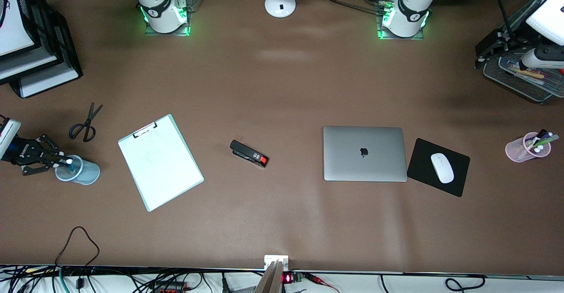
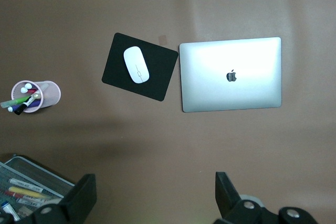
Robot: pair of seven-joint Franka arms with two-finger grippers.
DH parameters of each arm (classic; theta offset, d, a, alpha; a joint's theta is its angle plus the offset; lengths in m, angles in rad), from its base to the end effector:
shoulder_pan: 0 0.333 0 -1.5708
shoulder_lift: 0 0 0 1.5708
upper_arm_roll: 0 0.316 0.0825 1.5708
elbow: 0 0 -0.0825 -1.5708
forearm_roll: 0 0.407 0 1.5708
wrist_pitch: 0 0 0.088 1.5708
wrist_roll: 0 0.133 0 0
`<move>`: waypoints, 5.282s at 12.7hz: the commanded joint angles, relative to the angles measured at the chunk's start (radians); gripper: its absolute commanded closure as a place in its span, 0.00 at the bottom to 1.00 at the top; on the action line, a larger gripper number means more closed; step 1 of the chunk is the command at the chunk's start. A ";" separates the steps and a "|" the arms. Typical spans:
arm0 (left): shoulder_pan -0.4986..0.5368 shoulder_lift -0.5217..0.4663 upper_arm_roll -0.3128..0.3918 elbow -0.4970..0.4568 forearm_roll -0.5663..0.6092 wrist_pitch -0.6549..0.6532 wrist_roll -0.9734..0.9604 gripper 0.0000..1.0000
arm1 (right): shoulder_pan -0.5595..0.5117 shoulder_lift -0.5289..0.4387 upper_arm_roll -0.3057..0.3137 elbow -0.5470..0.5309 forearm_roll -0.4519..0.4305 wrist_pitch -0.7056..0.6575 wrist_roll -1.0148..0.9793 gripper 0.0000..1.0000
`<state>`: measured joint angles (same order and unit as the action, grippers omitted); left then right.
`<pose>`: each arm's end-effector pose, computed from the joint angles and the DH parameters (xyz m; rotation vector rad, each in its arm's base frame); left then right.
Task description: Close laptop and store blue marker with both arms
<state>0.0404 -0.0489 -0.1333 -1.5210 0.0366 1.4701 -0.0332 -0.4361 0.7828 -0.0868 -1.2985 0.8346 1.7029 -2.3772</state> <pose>0.5496 -0.0479 0.6416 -3.0974 0.0866 -0.0004 0.6805 -0.2742 0.2464 -1.7870 -1.8207 -0.9206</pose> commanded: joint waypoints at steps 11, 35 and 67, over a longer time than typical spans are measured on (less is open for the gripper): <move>-0.011 0.012 0.009 -0.007 -0.001 0.010 0.019 0.00 | -0.010 0.044 0.018 0.099 -0.147 -0.101 -0.144 0.97; -0.022 0.035 0.008 0.005 -0.006 0.041 0.016 0.00 | -0.030 0.115 0.027 0.117 -0.040 -0.040 -0.206 0.94; -0.020 0.034 0.008 -0.004 -0.007 0.038 0.019 0.00 | 0.425 -0.447 -0.002 0.041 -0.440 -0.283 1.456 0.00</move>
<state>0.0231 -0.0138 -0.1310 -1.5244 0.0361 1.5087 -0.0326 -0.0144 0.3965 -0.0844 -1.1554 0.4074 1.3782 -1.0336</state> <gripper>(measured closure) 0.000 0.000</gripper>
